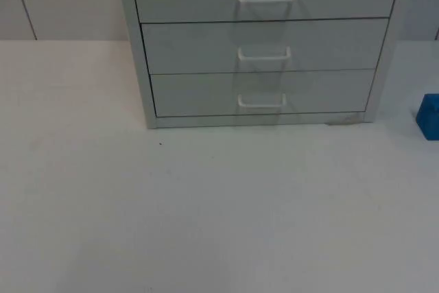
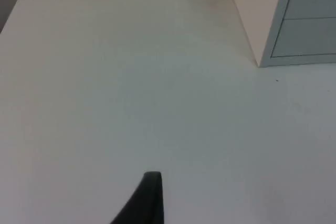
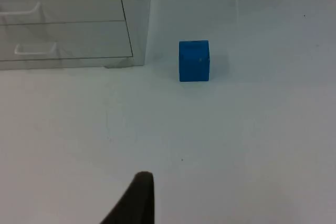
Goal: Open the drawer with the left hand, place the block into the drawer with the right hand, then close the drawer with the left hand.
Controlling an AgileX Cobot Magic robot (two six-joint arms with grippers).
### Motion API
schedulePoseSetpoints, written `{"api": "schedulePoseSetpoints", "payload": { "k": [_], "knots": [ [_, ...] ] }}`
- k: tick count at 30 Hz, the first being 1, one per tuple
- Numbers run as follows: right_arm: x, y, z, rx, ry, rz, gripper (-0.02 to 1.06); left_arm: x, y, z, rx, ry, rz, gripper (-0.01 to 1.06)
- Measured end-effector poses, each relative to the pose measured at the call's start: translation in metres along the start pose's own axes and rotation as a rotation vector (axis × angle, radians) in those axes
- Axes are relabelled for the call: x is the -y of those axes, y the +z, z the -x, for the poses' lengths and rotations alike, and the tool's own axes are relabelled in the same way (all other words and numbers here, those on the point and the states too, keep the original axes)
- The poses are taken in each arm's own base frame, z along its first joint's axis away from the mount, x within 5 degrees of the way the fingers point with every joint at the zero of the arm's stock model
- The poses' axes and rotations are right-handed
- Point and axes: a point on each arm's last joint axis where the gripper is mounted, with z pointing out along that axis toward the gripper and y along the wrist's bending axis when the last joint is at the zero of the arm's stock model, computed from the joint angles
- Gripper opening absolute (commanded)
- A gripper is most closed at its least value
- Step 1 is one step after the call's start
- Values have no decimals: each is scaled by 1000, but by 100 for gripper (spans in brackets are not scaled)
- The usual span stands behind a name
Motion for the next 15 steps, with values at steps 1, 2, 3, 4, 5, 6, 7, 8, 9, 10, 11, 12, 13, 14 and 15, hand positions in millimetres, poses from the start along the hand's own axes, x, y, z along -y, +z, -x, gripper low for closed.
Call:
{"api": "schedulePoseSetpoints", "payload": {
  "k": [1,2,3,4,5,6,7,8,9,10,11,12,13,14,15],
  "knots": [
    [0,-1,2,-2,0,0,105,0,1,1,-8,0,0,105],
    [0,-1,2,-2,0,0,105,0,1,1,-8,0,0,105],
    [0,-1,7,-7,-6,0,105,0,4,2,-33,-4,-3,105],
    [-1,-1,12,-10,-12,0,105,1,6,3,-46,-8,-7,105],
    [-1,2,18,-27,-16,-1,105,1,10,6,-73,-16,-16,105],
    [-2,7,28,-45,-23,-1,105,3,17,9,-119,-30,-33,105],
    [-2,7,28,-45,-23,-1,105,3,17,9,-119,-30,-33,105],
    [-3,11,35,-51,-24,0,105,3,20,12,-144,-38,-41,105],
    [-3,18,40,-71,-29,0,105,4,24,15,-170,-48,-49,105],
    [-4,25,46,-90,-31,0,105,5,28,21,-185,-54,-53,105],
    [-5,32,50,-103,-33,0,105,5,31,26,-188,-59,-55,105],
    [-5,32,50,-103,-33,0,105,5,31,26,-188,-59,-55,105],
    [-6,43,55,-136,-36,0,105,5,36,32,-202,-63,-54,105],
    [-7,51,57,-161,-39,0,105,5,40,36,-205,-60,-54,105],
    [-8,60,60,-193,-43,-1,105,5,44,41,-210,-62,-54,105]
  ]
}}
